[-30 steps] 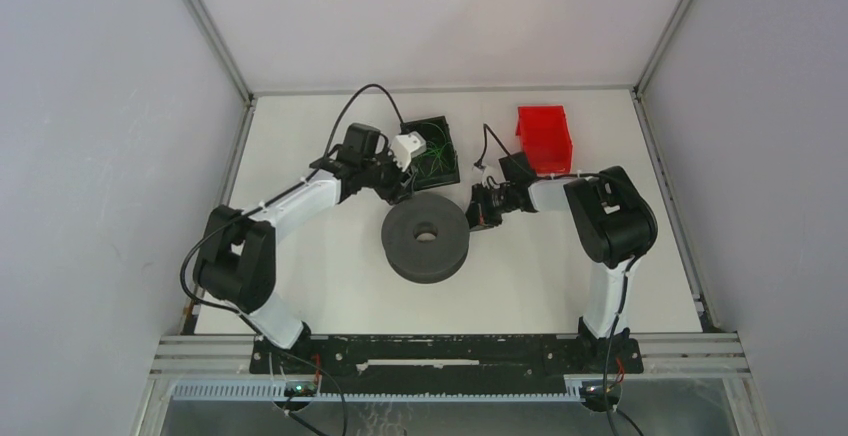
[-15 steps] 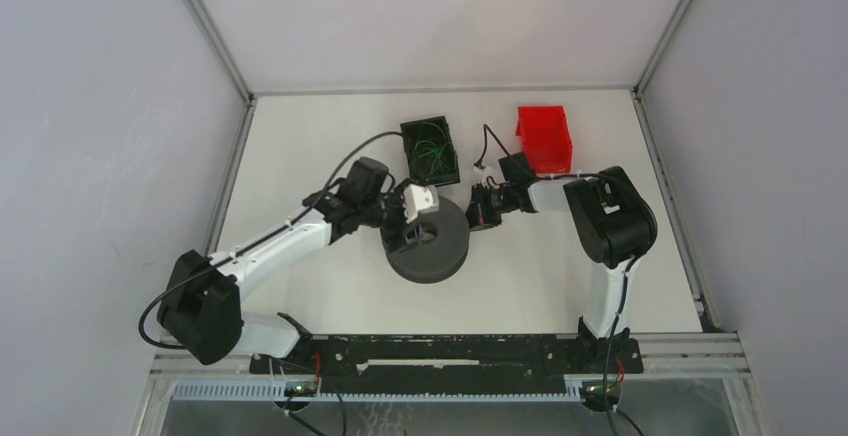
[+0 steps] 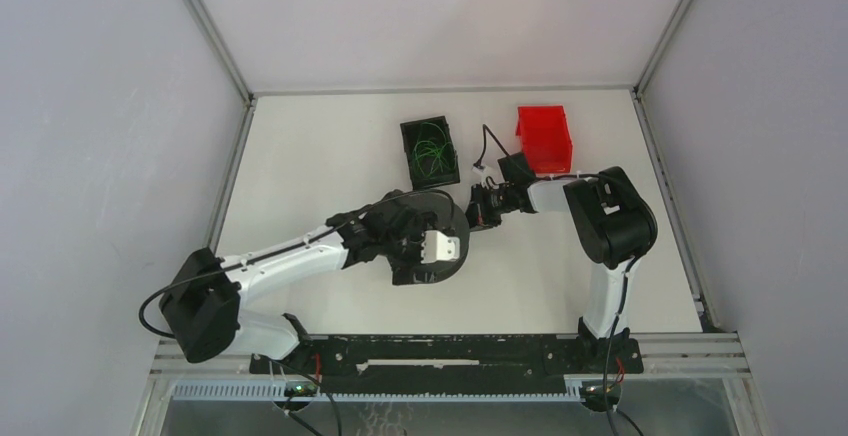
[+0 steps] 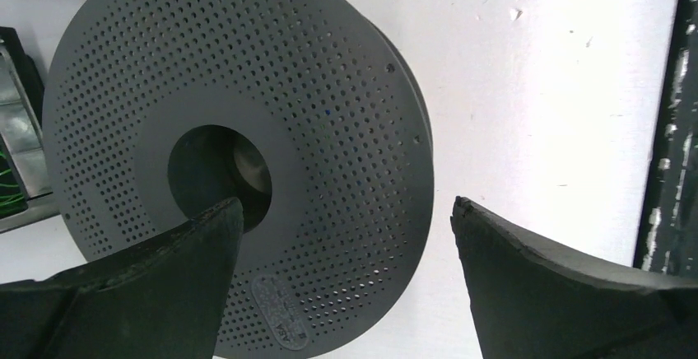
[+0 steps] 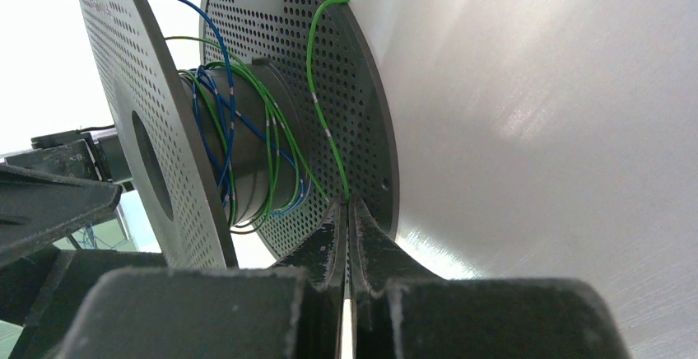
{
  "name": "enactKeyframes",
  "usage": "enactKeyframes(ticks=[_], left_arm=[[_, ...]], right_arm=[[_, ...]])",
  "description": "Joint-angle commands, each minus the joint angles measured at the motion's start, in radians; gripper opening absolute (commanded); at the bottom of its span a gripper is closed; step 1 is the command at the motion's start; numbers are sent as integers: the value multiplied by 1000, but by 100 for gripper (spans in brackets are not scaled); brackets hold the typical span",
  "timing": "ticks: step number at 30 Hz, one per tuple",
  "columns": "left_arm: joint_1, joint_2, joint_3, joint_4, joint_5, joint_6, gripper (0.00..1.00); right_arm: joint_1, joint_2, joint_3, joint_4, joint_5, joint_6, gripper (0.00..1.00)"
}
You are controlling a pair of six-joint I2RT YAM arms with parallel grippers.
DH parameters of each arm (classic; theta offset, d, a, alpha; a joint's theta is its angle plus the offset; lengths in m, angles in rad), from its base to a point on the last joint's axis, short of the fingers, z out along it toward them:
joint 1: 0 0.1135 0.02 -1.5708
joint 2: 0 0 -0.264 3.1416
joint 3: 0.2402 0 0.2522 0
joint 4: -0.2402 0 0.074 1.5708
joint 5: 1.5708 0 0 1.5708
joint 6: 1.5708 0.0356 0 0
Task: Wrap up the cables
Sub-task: Wrap the cable around the cable reel.
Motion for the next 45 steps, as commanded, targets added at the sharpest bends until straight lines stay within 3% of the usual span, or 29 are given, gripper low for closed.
enactKeyframes(ticks=[1,6,16,28,31,38,45], left_arm=[[-15,7,-14,25,-82,43,100],[-3,49,13,33,-159,32,98],[114,121,71,72,-191,53,93],[167,172,110,102,-212,32,92],[169,178,116,104,-221,26,93],[168,155,101,98,-205,19,95],[169,110,85,74,-176,6,97]], right_arm=[[-1,-52,-2,23,7,-17,3],[-4,-46,18,19,5,-14,3],[-38,1,137,-10,7,-38,3],[-51,96,242,-36,9,-40,4],[-61,112,262,-43,0,-33,8],[-86,99,300,-111,-10,-65,31],[-152,61,317,-242,-57,-170,37]])
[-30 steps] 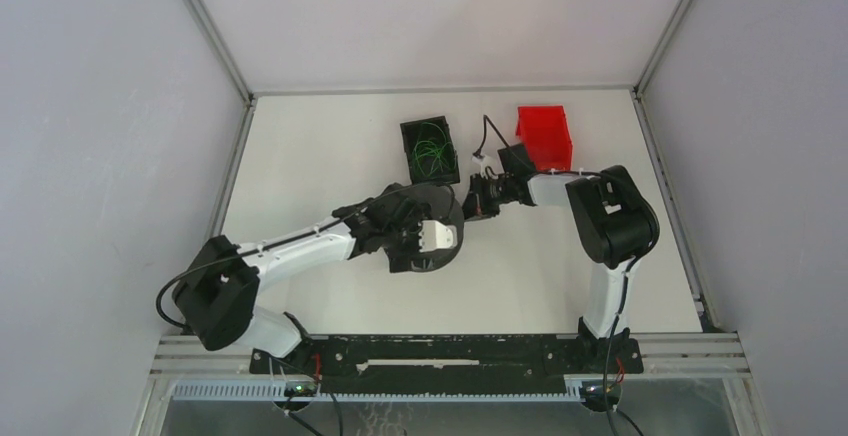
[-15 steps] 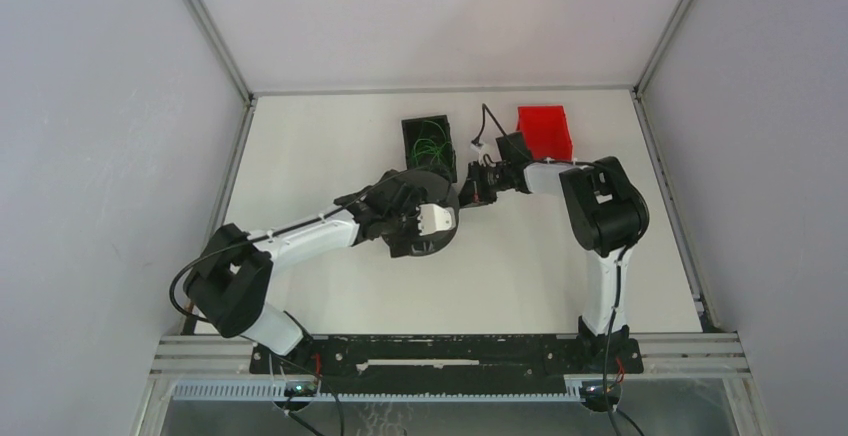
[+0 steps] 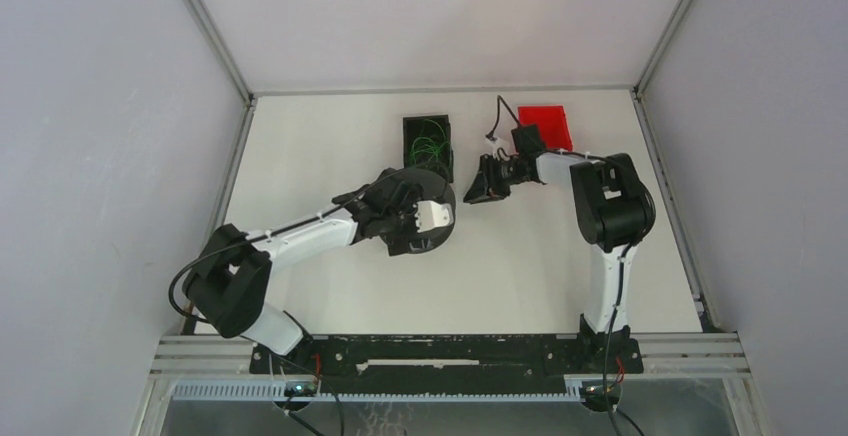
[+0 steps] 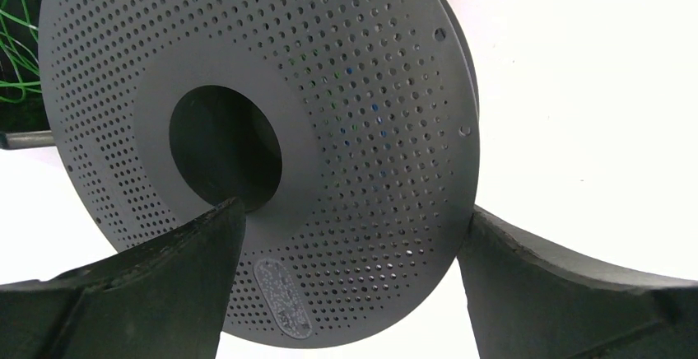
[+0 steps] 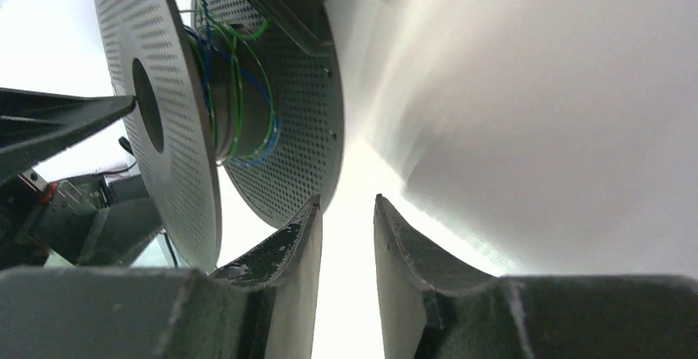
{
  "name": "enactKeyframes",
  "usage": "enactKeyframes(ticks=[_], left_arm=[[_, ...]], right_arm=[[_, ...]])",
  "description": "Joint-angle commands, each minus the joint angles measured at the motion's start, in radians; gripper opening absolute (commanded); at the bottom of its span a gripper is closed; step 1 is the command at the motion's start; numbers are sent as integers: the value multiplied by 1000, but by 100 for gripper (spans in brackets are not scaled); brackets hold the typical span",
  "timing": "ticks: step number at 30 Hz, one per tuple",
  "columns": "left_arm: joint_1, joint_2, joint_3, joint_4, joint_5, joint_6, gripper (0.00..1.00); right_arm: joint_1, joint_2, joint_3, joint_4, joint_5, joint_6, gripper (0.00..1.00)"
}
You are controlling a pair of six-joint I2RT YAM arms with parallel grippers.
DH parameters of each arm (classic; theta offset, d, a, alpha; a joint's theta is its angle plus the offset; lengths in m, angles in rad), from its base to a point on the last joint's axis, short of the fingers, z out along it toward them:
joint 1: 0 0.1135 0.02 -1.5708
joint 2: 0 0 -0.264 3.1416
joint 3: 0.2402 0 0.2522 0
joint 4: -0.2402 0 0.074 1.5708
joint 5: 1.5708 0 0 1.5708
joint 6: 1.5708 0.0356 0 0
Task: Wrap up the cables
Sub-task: Wrap the cable around the cable reel, then reset both arms
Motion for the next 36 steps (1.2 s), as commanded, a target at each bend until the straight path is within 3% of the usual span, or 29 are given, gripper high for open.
enactKeyframes(ticks=[1,9,19,23,26,32,36], left_arm=[[11,-70,12,-15,19,-28,97],[11,-199,-17,-46,91,-26,99],[138,-396,-19,-67,241,-131,100],[264,-476,-28,50,131,-300,100],[328,-519,-50,145,-26,-398,100],[518,-568,-51,214,-190,-587,100],[651,-656,-90,244,-188,-684,100]], right_arm=[[-48,-71,42,-110,-53,-111,37],[-116,-207,59,-376,-52,-375,42],[-173,-503,24,-491,218,-486,49],[-188,-675,-12,-438,470,-477,52],[-195,-788,-64,-386,598,-479,71],[-244,-971,-141,-311,605,-448,85],[-299,-1123,-259,-186,553,-381,96]])
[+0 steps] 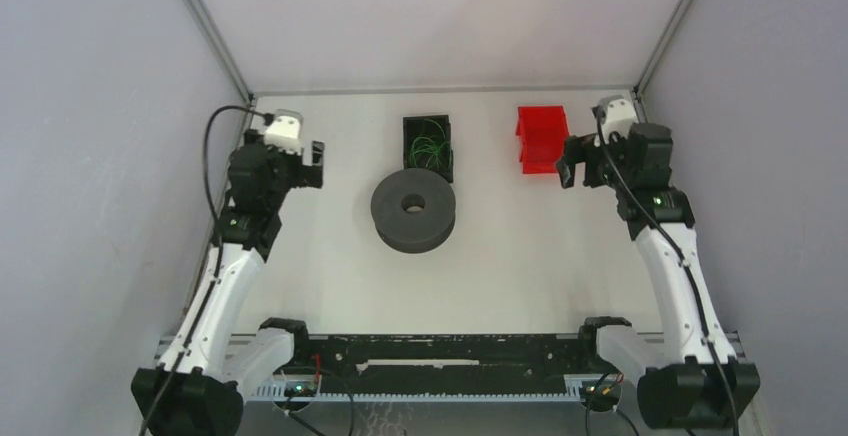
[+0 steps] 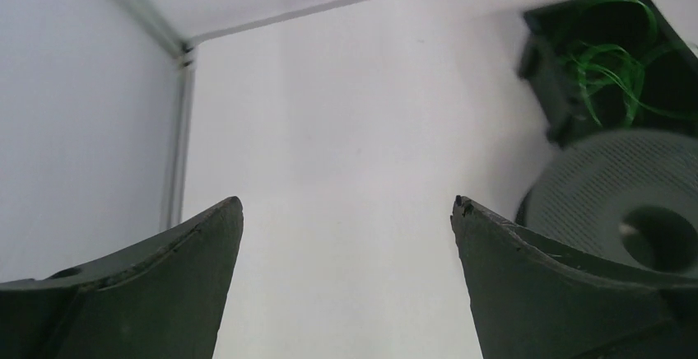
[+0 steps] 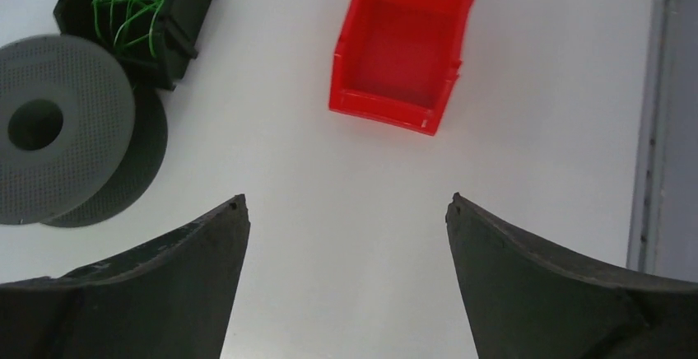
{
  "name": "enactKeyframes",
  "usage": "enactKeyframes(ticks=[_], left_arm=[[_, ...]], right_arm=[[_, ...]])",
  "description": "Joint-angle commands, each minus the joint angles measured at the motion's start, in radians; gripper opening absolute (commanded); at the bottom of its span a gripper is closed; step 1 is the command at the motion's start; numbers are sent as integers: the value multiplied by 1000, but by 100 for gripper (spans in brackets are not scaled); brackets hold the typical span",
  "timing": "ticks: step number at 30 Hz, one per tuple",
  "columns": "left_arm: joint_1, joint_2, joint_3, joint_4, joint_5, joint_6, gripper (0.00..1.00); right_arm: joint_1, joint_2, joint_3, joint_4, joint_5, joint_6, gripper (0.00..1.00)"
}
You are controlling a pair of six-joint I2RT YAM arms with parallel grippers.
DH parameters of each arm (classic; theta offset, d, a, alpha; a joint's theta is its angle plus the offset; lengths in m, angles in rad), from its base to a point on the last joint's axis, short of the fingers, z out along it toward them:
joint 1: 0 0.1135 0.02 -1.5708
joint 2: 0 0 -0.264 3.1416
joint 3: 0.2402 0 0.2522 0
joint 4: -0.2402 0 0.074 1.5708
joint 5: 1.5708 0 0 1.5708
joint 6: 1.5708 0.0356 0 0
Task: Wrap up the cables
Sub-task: Reset both arms
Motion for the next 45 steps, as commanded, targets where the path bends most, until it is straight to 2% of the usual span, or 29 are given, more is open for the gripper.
enactKeyframes(ticks=[1,6,9,15,19,45], left_arm=[[124,-126,-67,94,-41,-183,100],[173,-275,-211,190,23,-199,100],[174,-348,-270,288,4,-181,100],[173,-372,-198,157,13,-182,100],[174,-394,-171,111,44,-172,100],[173,-379,-150,75,61,-167,100]], right_arm=[[-51,-154,-102,165,-12,59,97],[-94,-289,-183,229,-31,37,99],[-118,-324,-196,233,-73,54,99],[-120,-351,-183,201,-123,48,100],[-122,-358,-186,215,-66,56,100],[-123,-350,-190,208,-60,46,100]])
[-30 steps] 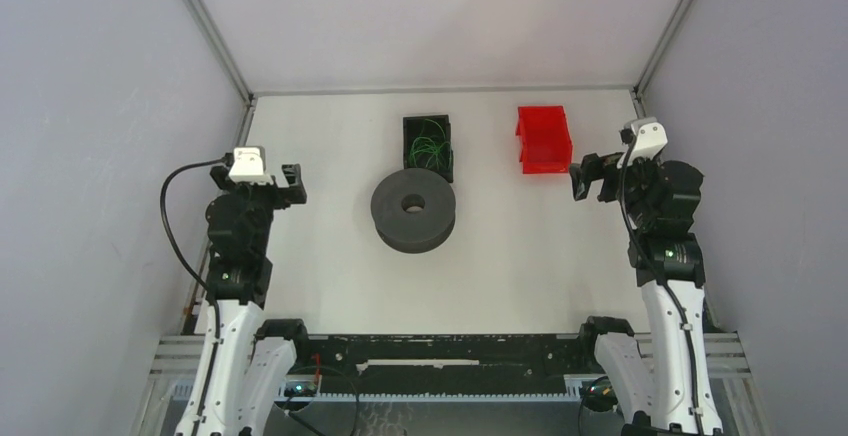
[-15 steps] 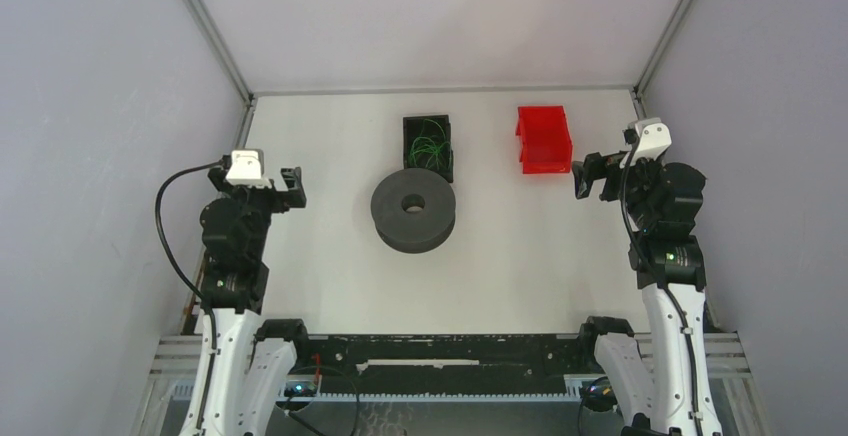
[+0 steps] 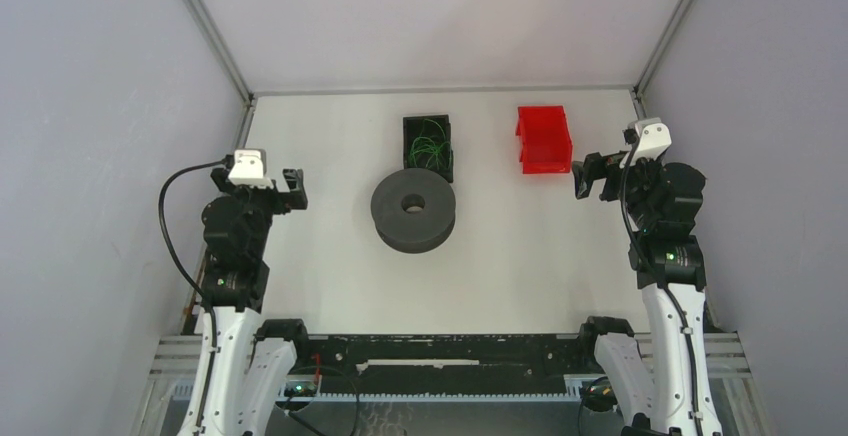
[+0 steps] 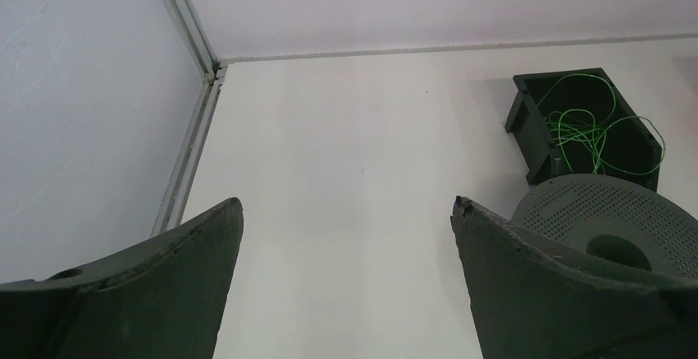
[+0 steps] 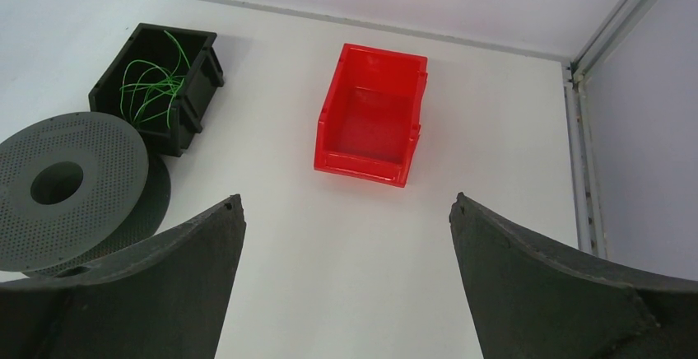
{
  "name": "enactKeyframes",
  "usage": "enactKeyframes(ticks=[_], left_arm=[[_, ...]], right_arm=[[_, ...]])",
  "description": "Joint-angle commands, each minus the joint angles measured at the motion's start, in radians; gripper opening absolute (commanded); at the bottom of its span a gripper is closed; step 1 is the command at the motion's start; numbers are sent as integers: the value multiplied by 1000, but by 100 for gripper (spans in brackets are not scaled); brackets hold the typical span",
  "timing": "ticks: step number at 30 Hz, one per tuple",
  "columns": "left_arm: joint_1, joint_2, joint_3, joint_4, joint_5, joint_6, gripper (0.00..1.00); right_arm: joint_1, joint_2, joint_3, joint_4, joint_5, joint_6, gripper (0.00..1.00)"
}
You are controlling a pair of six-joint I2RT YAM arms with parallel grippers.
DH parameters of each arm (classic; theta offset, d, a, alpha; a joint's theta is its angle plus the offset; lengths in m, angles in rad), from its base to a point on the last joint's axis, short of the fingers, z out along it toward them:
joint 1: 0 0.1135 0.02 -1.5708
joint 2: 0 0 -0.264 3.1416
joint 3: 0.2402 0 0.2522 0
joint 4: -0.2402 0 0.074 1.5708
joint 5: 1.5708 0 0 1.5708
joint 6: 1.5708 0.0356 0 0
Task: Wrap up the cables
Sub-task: Reset both arms
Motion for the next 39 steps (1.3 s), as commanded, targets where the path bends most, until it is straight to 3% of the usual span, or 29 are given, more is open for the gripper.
enactKeyframes(ticks=[1,39], left_arm=[[7,8,70,12,19,-1,100],[7,12,79,-3,20,-1,100]], right_arm=[[-2,-2,7,29,0,2,100],[-3,7,-3,32,4,-12,100]])
